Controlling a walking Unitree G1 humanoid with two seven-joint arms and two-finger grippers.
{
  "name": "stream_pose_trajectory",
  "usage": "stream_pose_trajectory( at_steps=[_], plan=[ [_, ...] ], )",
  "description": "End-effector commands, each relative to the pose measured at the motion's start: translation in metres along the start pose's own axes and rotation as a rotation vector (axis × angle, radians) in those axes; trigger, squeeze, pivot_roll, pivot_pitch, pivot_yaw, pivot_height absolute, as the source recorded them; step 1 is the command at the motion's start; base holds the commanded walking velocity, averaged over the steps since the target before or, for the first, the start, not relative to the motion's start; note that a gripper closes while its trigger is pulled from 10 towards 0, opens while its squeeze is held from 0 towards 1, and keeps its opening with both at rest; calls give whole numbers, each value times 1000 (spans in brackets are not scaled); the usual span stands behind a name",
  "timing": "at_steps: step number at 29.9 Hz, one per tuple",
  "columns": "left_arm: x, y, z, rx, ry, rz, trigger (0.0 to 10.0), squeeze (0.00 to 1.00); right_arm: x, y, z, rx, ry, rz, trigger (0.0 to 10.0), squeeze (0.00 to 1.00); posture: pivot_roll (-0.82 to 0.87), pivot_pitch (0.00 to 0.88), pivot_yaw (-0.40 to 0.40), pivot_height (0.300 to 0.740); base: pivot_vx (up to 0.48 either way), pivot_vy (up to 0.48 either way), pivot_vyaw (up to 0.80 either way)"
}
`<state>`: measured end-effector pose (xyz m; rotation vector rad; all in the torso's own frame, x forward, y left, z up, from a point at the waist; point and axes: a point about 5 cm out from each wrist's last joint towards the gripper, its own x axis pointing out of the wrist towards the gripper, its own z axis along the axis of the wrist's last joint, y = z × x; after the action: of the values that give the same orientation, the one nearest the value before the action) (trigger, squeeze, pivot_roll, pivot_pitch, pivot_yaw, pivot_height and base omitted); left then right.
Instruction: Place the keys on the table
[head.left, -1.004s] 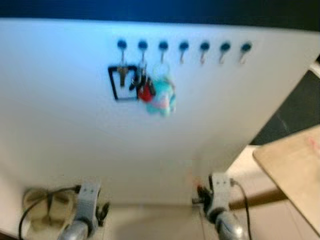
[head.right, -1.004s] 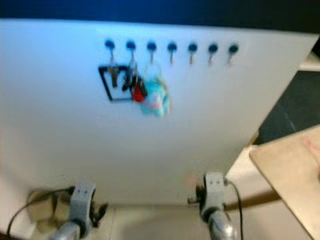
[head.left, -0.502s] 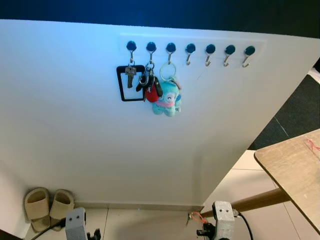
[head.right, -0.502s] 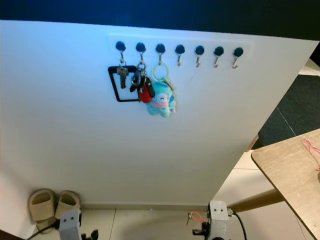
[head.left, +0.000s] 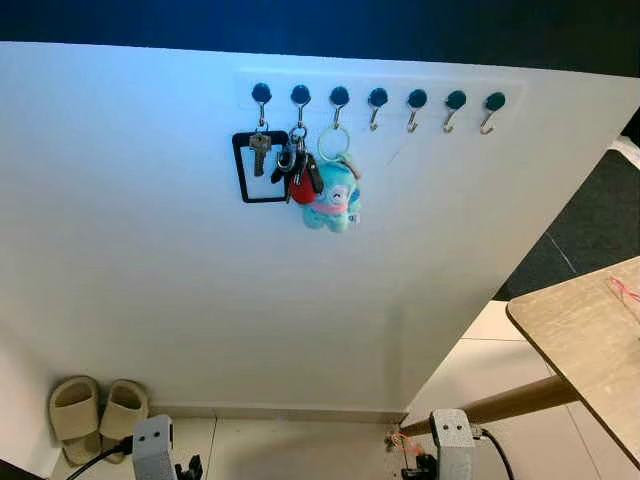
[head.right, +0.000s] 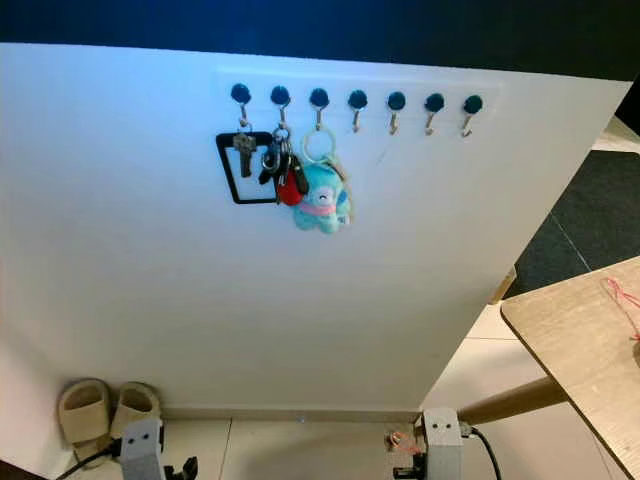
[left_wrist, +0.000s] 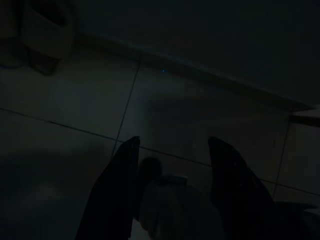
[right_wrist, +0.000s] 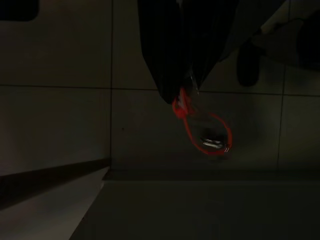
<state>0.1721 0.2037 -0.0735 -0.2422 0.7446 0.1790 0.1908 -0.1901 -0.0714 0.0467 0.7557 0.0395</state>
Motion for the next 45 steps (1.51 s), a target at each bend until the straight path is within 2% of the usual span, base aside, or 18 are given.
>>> stream_pose_trajectory(
  at_steps=[1,6,15,45],
  plan=[
    [-2,-6,-10,4,17,-16,10000,0,-2,-1,-5,-15,16,-5,10000,0,29,87,-33,740,0,0,0],
    [-2,-6,-11,11,16,-24,10000,0,-2,-1,-6,-11,16,-8,10000,0,29,88,-33,740,0,0,0],
    [-2,-5,-15,21,20,-25,10000,0,-2,-2,-8,-20,17,-2,10000,0,27,88,-34,740,0,0,-797],
    [-4,-7,-12,33,-58,-70,10000,0,-3,2,-12,-80,33,42,10000,0,32,85,-41,740,0,0,-800]
  ],
)
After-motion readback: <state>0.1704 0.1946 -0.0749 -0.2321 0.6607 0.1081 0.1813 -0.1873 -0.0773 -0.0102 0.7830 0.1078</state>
